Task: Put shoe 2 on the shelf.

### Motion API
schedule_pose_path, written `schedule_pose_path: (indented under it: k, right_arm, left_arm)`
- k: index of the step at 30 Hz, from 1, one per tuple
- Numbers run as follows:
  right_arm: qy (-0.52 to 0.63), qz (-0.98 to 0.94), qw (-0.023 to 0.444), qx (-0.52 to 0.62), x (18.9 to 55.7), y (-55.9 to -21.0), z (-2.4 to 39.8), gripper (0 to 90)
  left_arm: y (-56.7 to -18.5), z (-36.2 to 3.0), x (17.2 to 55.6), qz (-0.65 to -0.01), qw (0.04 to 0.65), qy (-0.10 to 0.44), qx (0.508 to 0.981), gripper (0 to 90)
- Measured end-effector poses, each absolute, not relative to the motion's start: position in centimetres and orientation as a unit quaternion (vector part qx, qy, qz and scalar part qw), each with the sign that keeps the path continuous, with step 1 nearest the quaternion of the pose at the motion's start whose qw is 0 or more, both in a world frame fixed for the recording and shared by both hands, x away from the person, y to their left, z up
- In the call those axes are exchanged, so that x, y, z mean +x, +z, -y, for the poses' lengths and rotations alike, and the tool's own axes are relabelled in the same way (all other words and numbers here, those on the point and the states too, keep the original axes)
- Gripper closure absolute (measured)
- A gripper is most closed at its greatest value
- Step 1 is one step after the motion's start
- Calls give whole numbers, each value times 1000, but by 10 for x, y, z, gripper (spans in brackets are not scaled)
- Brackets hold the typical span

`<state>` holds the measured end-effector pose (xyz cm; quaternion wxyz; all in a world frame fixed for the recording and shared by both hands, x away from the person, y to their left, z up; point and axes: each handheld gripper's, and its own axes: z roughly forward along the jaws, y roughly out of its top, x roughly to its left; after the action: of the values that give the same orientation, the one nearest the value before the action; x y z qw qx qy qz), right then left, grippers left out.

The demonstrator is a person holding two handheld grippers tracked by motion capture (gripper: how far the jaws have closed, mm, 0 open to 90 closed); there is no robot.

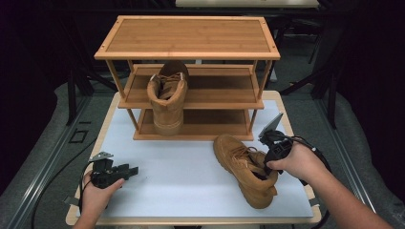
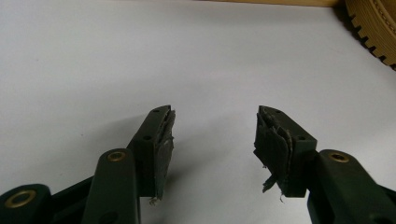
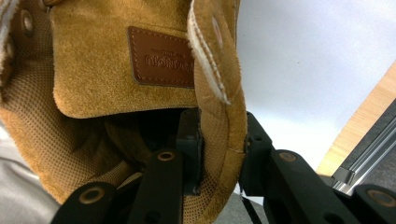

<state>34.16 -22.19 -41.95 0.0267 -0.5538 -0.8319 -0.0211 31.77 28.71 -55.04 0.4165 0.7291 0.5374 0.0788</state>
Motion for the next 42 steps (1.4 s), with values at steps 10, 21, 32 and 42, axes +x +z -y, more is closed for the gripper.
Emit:
schedule_pose_path:
  k: [10, 21, 32, 42]
  right_arm:
    - [-75, 817, 88, -565, 342, -422, 235, 769]
    - [-105, 791, 139, -586, 341, -425, 240, 769]
    - [-200, 741, 210, -606, 337, -416, 253, 782]
    - [-274, 713, 253, -593, 318, -396, 258, 781]
  left_arm:
    - [-550, -288, 318, -538, 418, 80, 728, 462]
    - [-550, -287, 318, -538, 418, 80, 727, 462]
    - [-549, -290, 318, -540, 420, 81, 725, 462]
    - [-549, -291, 318, -543, 422, 82, 721, 463]
